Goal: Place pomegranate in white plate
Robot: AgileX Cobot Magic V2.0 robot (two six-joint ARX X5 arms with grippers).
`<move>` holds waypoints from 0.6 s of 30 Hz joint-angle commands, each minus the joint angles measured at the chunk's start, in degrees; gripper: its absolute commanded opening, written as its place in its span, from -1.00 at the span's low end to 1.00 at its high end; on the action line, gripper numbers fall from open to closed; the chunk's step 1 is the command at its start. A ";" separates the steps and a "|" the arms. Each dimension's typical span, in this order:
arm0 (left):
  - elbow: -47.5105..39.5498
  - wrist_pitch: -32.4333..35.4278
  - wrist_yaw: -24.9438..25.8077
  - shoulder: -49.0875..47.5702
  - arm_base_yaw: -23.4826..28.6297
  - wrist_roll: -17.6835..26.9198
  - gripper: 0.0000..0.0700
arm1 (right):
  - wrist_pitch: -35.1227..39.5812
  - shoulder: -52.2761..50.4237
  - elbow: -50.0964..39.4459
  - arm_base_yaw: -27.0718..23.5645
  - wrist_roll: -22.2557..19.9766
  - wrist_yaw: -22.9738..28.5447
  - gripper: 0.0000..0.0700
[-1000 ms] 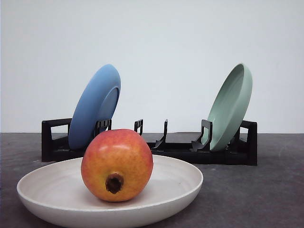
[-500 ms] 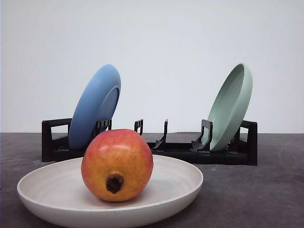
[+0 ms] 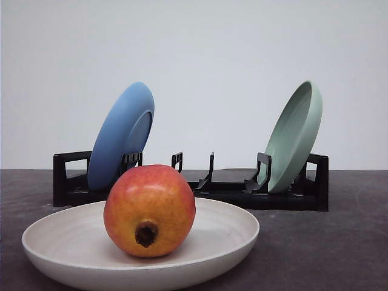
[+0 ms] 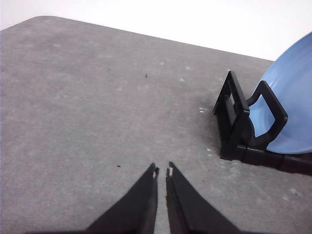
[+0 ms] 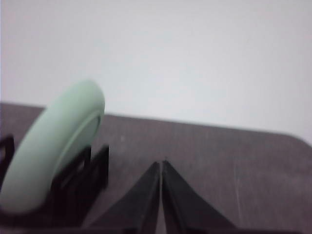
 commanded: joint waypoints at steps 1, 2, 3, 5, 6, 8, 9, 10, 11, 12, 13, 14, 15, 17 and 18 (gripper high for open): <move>-0.35 -0.48 0.20 -0.09 0.15 -0.20 -0.97 | -1.97 -0.48 -0.24 0.00 -0.68 0.37 -1.00; -0.35 -0.48 0.22 -0.09 0.15 -0.20 -0.97 | -3.40 -0.76 -0.24 -0.02 -0.66 0.57 -1.00; -0.35 -0.48 0.20 -0.09 0.15 -0.20 -0.97 | -5.03 -1.11 -0.24 -0.02 -0.65 0.99 -1.00; -0.35 -0.48 0.22 -0.09 0.15 -0.20 -0.97 | -7.59 -1.26 -0.24 -0.04 -0.63 1.38 -1.00; -0.35 -0.48 0.22 -0.09 0.15 -0.20 -0.97 | -8.87 -1.26 -0.24 -0.09 -0.63 1.33 -1.00; -0.35 -0.48 0.22 -0.09 0.15 -0.20 -0.97 | -11.05 -1.26 -0.24 -0.09 -0.63 1.33 -1.00; -0.35 -0.48 0.20 -0.09 0.15 -0.20 -0.97 | -12.12 -1.26 -0.24 -0.09 -0.63 1.33 -1.00; -0.35 -0.48 0.22 -0.09 0.15 -0.20 -0.97 | -13.11 -1.26 -0.24 -0.09 -0.63 1.33 -1.00; -0.35 -0.48 0.22 -0.09 0.15 -0.20 -0.97 | -14.18 -1.26 -0.24 -0.09 -0.58 1.33 -1.00; -0.35 -0.48 0.20 -0.09 0.15 -0.20 -0.97 | -15.34 -1.26 -0.24 -0.09 -0.36 1.33 -1.00; -0.35 -0.48 0.20 -0.09 0.15 -0.20 -0.97 | -15.84 -1.26 -0.24 -0.09 -0.10 1.30 -1.00; -0.35 -0.48 0.20 -0.09 0.15 -0.20 -0.97 | -15.65 -1.26 -0.24 -0.09 0.58 1.18 -1.00; -0.35 -0.48 0.22 -0.09 0.15 -0.20 -0.97 | -15.65 -1.26 -0.24 -0.09 1.46 1.20 -1.00; -0.35 -0.48 0.20 -0.09 0.15 -0.20 -0.97 | -15.35 -1.26 -0.24 -0.09 1.71 1.20 -1.00; -0.35 -0.48 0.20 -0.09 0.15 -0.20 -0.97 | -15.00 -1.26 -0.24 -0.09 1.71 1.27 -1.00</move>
